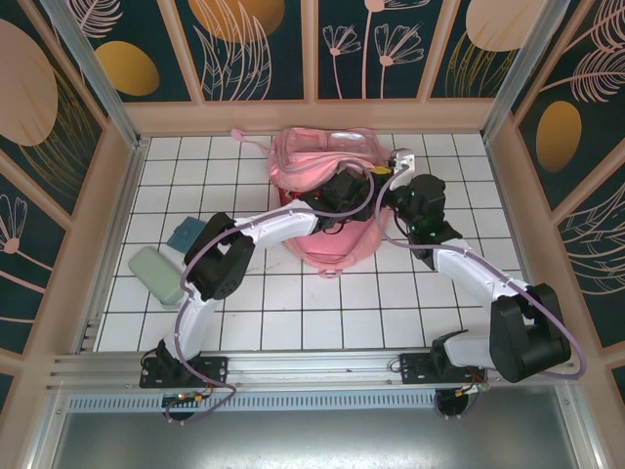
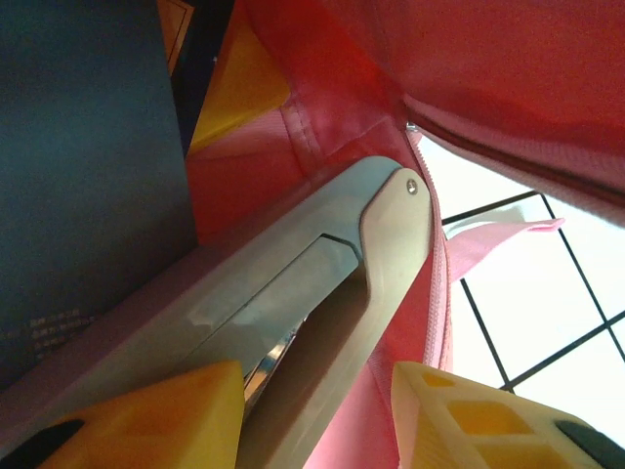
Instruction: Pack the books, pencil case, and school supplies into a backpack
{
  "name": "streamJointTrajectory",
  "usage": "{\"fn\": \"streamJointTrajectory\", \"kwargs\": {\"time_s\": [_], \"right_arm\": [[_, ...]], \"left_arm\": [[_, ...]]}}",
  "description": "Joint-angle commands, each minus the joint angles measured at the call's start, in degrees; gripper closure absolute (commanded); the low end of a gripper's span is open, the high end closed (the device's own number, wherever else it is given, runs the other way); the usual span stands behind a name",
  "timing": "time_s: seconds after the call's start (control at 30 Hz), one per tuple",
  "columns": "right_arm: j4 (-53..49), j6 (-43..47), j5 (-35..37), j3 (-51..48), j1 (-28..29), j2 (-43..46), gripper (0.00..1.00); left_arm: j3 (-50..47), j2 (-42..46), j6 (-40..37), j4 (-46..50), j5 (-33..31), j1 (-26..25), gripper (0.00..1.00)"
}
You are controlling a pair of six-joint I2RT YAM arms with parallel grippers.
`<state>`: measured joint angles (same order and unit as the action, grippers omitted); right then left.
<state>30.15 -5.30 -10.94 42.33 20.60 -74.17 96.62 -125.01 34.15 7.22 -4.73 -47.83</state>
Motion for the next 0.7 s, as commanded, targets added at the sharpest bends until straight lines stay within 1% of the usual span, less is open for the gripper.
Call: {"fn": "streamJointTrajectory", "kwargs": {"time_s": [0.0, 0.07, 0.13, 0.27, 0.43, 0.53, 0.67], "right_arm": [[7.06, -2.08, -2.68, 0.21, -0.34, 2.43, 1.00], [7.02, -2.04, -2.60, 0.12, -0.30, 2.36, 1.00], [6.91, -1.99, -2.42, 0.12, -0.44, 2.30, 1.00], [7.02, -2.06, -2.49, 0.04, -0.69, 2.02, 1.00], [7.07, -2.35, -2.90, 0.13, -0.77, 1.66, 1.00], [7.10, -2.26, -2.67, 0.02, -0.82, 1.83, 1.00], [7.14, -2.30, -2.77, 0.02, -0.82, 1.82, 1.00]], "left_arm": [[-3.05, 3.09, 0.57, -0.77, -1.69, 2.12, 0.55], [-4.42, 4.57, 0.65, -0.62, -1.46, 2.09, 0.55], [-6.82, 6.58, 1.06, -1.13, -1.07, 2.13, 0.53], [-13.65, 12.68, 1.88, -4.32, -0.90, 1.78, 0.52], [-18.98, 17.47, 1.59, -6.10, -0.02, 1.64, 0.52], [-22.79, 20.11, 3.06, -6.79, -1.98, 1.62, 0.57], [-26.89, 21.68, 3.19, -6.48, -6.03, 1.67, 0.55]]}}
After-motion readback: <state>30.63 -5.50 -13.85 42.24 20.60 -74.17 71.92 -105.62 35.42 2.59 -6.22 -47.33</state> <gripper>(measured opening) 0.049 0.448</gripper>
